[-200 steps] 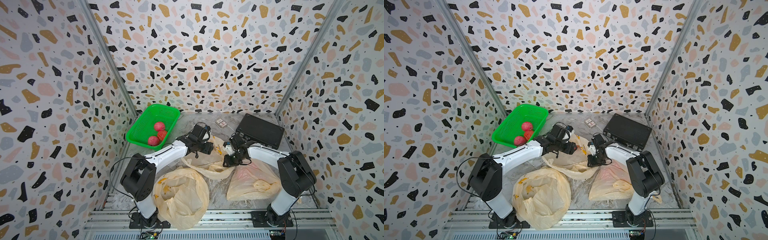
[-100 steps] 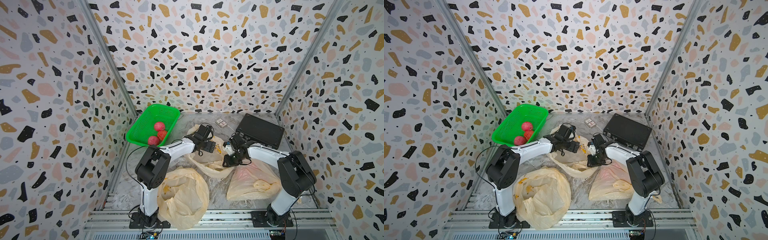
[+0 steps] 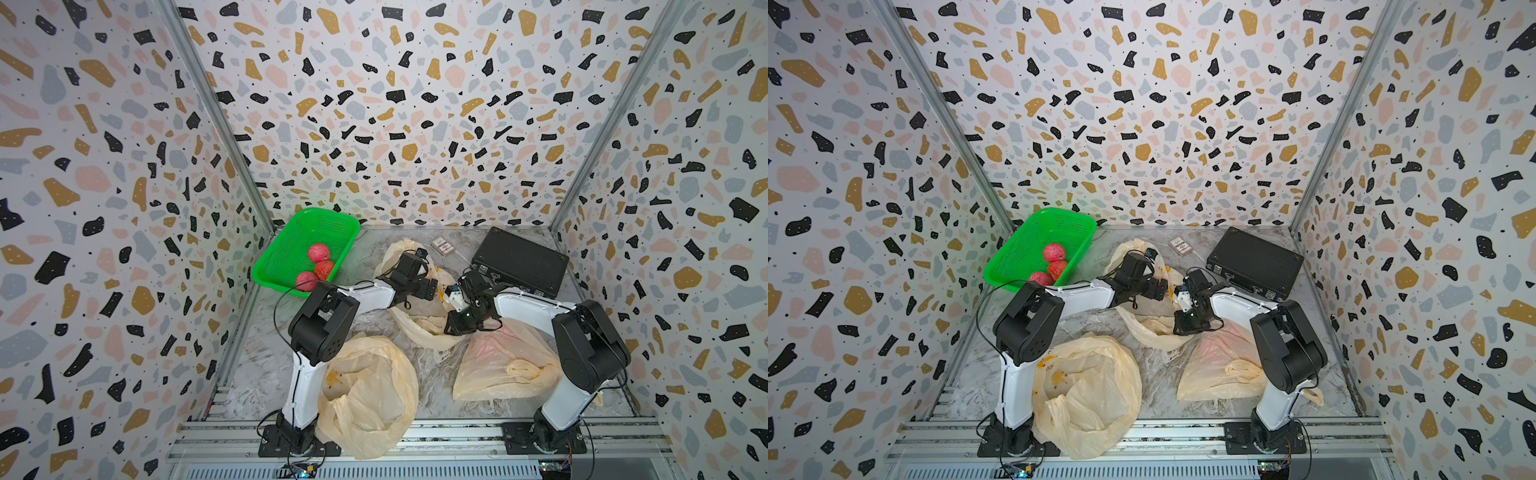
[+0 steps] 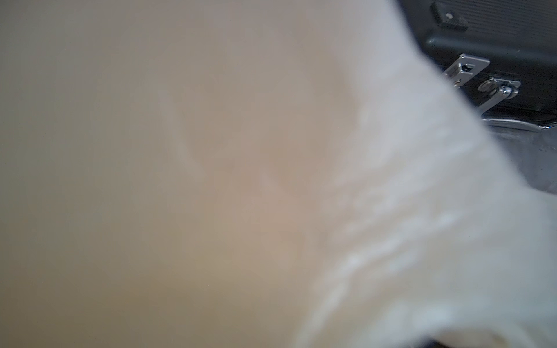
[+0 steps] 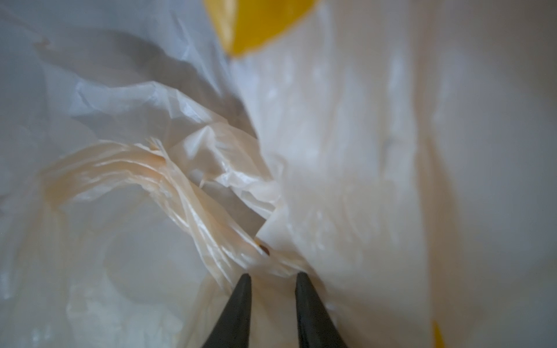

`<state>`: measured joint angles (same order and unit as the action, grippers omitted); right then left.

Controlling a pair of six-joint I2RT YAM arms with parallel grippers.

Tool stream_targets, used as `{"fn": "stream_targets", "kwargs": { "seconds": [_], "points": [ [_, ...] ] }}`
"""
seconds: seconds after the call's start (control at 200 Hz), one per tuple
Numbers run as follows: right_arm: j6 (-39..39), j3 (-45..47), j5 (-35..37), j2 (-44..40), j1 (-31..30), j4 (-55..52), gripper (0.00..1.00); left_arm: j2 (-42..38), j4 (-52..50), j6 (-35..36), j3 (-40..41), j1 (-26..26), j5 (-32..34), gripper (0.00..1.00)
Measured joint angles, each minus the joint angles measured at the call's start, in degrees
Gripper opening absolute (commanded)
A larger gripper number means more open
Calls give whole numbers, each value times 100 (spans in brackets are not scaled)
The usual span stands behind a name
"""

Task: Untie the knot of a plastic bag & take out the apple
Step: Adjust the plastic bag at the center of the board.

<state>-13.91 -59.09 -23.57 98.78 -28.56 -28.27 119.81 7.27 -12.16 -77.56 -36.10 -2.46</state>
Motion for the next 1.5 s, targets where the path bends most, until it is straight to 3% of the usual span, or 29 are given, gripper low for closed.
{"fn": "stream_targets", "kwargs": {
  "seconds": [0.15, 0.385, 0.606, 0.891, 1.206, 1.497],
  "points": [
    [4, 0, -57, 33, 0, 0, 33, 177, 205, -186, -7, 2, -251, 75],
    [26, -2, -90, -4, 0, -79, 63, 221, 74, -247, -103, 4, -498, 64],
    [66, -417, 9, -551, 0, -636, 78, 125, -570, -63, -114, 7, -708, 59],
    [328, -1711, 420, -1010, 0, -1075, 79, -468, -1908, 713, 96, 37, -1237, 58],
    [1071, -1665, 1672, -7, 22, -264, 81, -1169, -2785, 1309, 955, 42, -1814, 57],
    [1329, -2192, 1626, 385, 37, 85, 77, -1602, -3215, 1714, 1241, 85, -2103, 58]
  ]
}}
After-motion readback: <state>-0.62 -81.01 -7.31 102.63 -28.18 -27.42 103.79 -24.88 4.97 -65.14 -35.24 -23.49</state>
